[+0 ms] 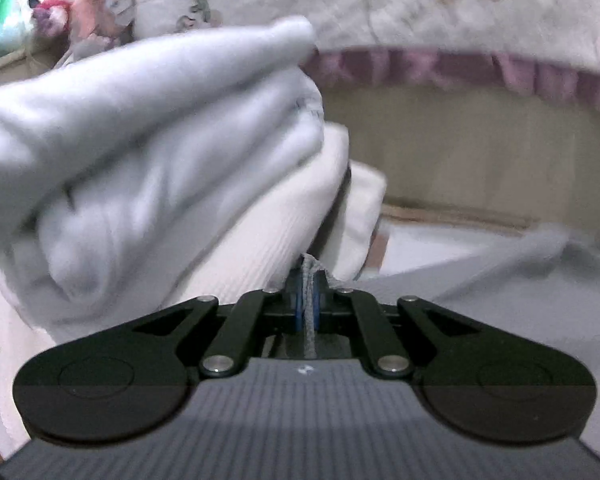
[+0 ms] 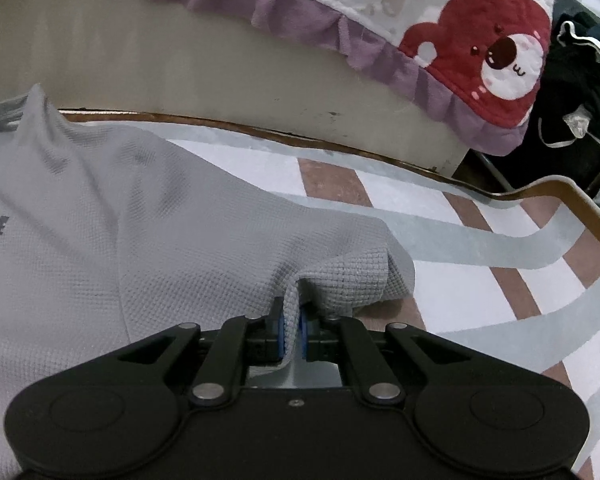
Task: Fold clothes
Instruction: 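Fold the held shirt edge over the body with the right gripper while the left gripper pinches the shirt, then open the right gripper to release the folded edge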
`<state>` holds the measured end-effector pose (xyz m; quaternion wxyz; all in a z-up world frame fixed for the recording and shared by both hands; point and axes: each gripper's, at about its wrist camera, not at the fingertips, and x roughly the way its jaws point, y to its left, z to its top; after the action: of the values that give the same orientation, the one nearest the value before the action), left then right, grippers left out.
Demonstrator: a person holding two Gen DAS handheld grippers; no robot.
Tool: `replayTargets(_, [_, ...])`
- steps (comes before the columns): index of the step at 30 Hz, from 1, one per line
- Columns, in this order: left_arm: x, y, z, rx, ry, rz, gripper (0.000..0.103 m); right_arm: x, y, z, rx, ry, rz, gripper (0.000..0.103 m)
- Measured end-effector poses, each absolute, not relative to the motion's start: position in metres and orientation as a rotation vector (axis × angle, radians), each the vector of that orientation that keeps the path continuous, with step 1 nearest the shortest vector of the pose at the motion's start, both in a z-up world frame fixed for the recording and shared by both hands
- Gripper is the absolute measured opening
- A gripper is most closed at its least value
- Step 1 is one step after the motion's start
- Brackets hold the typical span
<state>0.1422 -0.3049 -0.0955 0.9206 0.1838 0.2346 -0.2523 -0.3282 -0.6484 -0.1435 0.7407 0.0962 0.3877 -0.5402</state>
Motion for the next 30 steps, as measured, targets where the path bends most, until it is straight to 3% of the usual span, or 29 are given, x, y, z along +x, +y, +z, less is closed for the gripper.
replayTargets(4, [0.118, -0.327, -0.123, 0.597, 0.369, -0.454, 0.021, -0.324, -0.647, -0.144, 0.200, 0.867, -1.196, 0.006])
replayTargets(6, [0.115, -0.334, -0.125, 0.616, 0.358, -0.510, 0.048, -0.323, -0.649, -0.142, 0.206, 0.884, -1.200, 0.010])
replayTargets(8, [0.115, -0.334, -0.119, 0.586, 0.396, -0.583, 0.056, -0.323, -0.650, -0.140, 0.226, 0.893, -1.205, 0.014])
replayTargets(10, [0.118, -0.327, -0.107, 0.510, 0.456, -0.653, 0.059, -0.327, -0.650, -0.137, 0.261, 0.888, -1.226, 0.026])
replayTargets(13, [0.121, -0.312, -0.100, 0.402, 0.592, -0.766, 0.064, -0.341, -0.647, -0.136, 0.317, 0.879, -1.324, 0.064])
replayTargets(18, [0.120, -0.286, -0.102, 0.270, 0.818, -0.935, 0.068, -0.386, -0.636, -0.132, 0.416, 0.785, -1.407, 0.064])
replayTargets(22, [0.106, -0.272, -0.134, 0.280, 0.863, -0.969, 0.072, -0.424, -0.619, -0.119, 0.656, 0.564, -1.246, 0.064])
replayTargets(25, [0.110, -0.279, -0.151, 0.277, 0.885, -0.972, 0.072, -0.426, -0.602, -0.122, 0.716, 0.575, -1.093, 0.064])
replayTargets(27, [0.112, -0.285, -0.160, 0.277, 0.884, -0.964, 0.061, -0.427, -0.591, -0.125, 0.748, 0.589, -0.993, 0.064])
replayTargets(28, [0.110, -0.287, -0.161, 0.309, 0.853, -0.938, 0.049, -0.427, -0.585, -0.126, 0.764, 0.596, -0.943, 0.064])
replayTargets(29, [0.107, -0.290, -0.162, 0.355, 0.813, -0.903, 0.008, -0.427, -0.579, -0.127, 0.779, 0.602, -0.892, 0.064])
replayTargets(30, [0.106, -0.291, -0.160, 0.371, 0.791, -0.881, 0.003, -0.428, -0.574, -0.128, 0.793, 0.609, -0.842, 0.064])
